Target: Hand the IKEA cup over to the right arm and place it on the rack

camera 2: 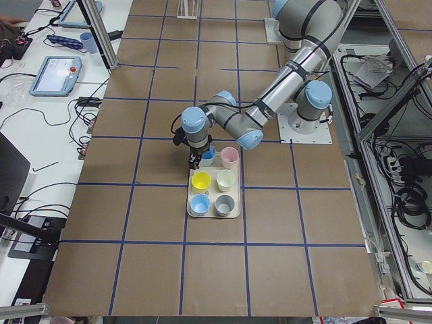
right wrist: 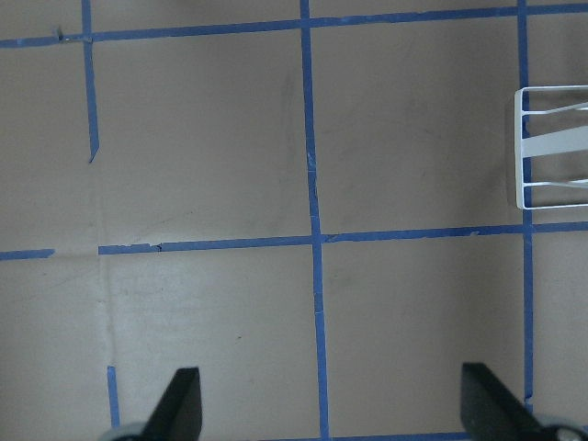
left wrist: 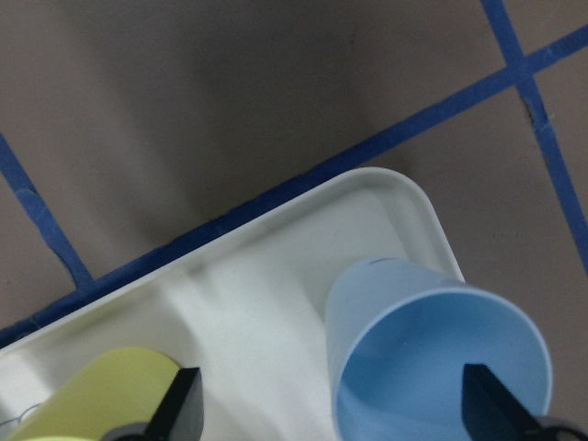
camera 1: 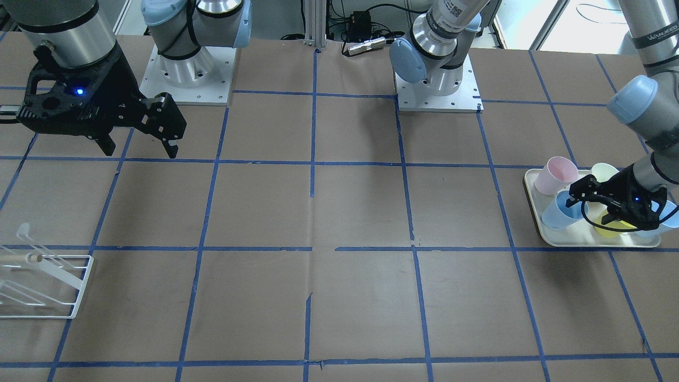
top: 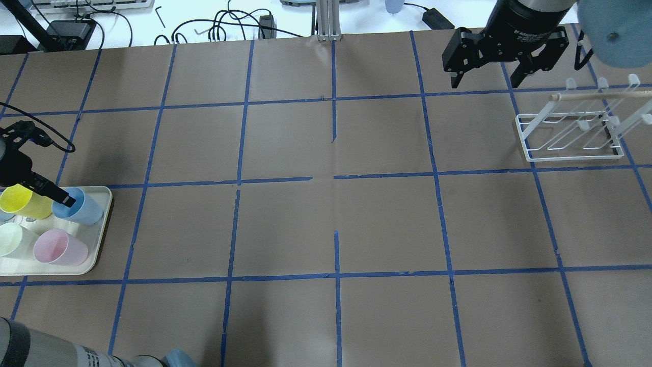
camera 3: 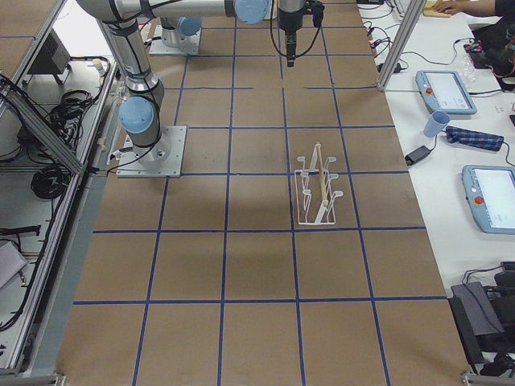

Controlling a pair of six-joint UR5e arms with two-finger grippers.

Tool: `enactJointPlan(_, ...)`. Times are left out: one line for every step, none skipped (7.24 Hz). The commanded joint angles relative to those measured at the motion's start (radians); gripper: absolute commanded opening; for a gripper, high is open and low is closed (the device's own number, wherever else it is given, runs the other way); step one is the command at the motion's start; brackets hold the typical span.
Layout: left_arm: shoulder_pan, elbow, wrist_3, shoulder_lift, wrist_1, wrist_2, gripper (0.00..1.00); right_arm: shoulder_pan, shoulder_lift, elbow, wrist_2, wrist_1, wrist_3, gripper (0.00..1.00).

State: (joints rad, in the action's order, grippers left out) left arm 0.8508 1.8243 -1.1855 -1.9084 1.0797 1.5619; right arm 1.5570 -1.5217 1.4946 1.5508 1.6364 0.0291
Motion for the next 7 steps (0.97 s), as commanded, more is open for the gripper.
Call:
enactJointPlan(-0.006,0.004,-0.005,-0.003,-0.004,0.0,0.85,0.0,0.0,0.001,0.0,0.0,0.0,1.0)
enactJointPlan(-0.006,0.006,-0.003,-0.004,-0.004,0.0,0.77,0.0,0.0,0.001,0.0,0.0,0.0,1.0)
enactJointPlan(-0.004,0.006,-0.002,-0.007,-0.004,0.0,0.7,0.0,0.0,-0.001,0.0,0.0,0.0,1.0)
enactJointPlan(-0.003,0.007,0.004,-0.008,-0.003,0.001,0.6,0.0,0.0,0.001,0.0,0.0,0.002,1.0)
enactJointPlan(-0.003,0.006,0.004,-0.009,-0.003,0.001,0.46,0.0,0.0,0.001,0.0,0.0,0.0,1.0)
enactJointPlan(-0.003,0.006,0.006,-0.009,-0.003,0.003,0.28,-0.002,0.0,-0.001,0.0,0.0,0.0,1.0)
enactJointPlan(-0.003,0.006,0.007,-0.009,-0.003,0.001,0.1,0.0,0.0,0.001,0.0,0.0,0.0,1.0)
